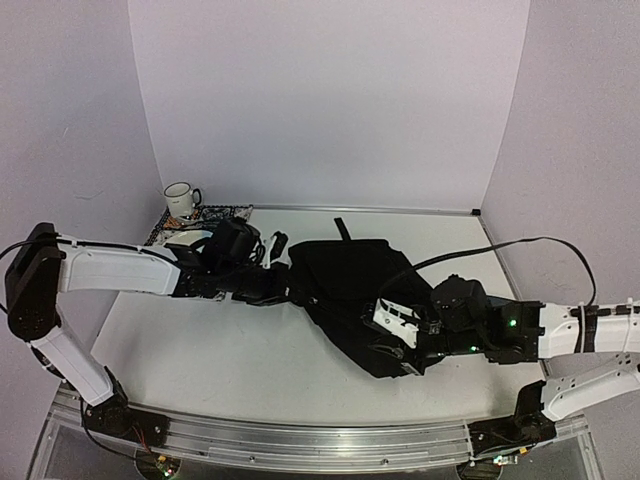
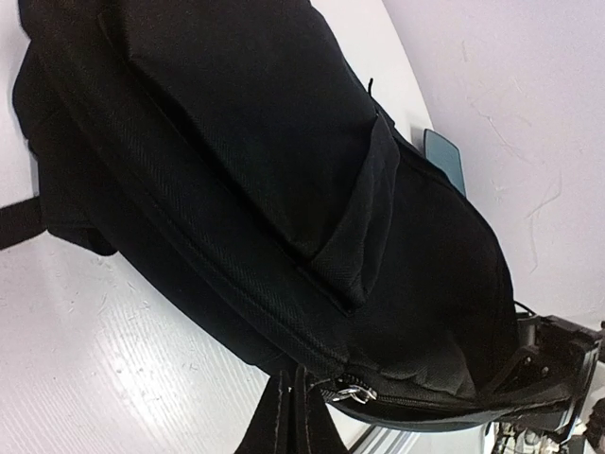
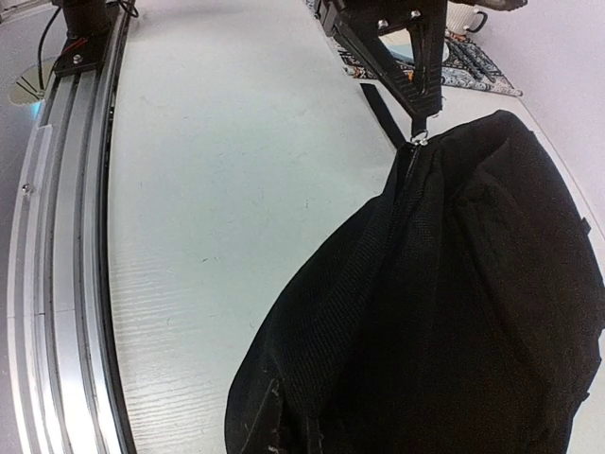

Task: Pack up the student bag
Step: Zip the largest pocket of the bag in the student bag, then reset both arms

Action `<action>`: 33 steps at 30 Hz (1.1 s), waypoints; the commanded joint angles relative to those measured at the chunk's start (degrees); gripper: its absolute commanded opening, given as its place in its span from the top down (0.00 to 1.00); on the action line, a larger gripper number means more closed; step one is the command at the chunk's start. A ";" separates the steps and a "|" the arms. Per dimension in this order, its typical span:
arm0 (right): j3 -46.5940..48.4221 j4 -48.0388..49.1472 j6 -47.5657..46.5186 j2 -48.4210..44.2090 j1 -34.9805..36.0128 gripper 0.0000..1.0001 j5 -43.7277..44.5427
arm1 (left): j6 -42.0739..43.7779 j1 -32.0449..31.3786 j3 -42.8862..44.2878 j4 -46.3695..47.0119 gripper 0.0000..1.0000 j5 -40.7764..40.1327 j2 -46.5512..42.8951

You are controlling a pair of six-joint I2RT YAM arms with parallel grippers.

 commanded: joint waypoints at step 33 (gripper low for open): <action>28.69 -4.91 19.17 21.11 -21.74 0.02 19.68 | 10.99 14.42 -7.66 -13.26 0.00 -29.56 -24.21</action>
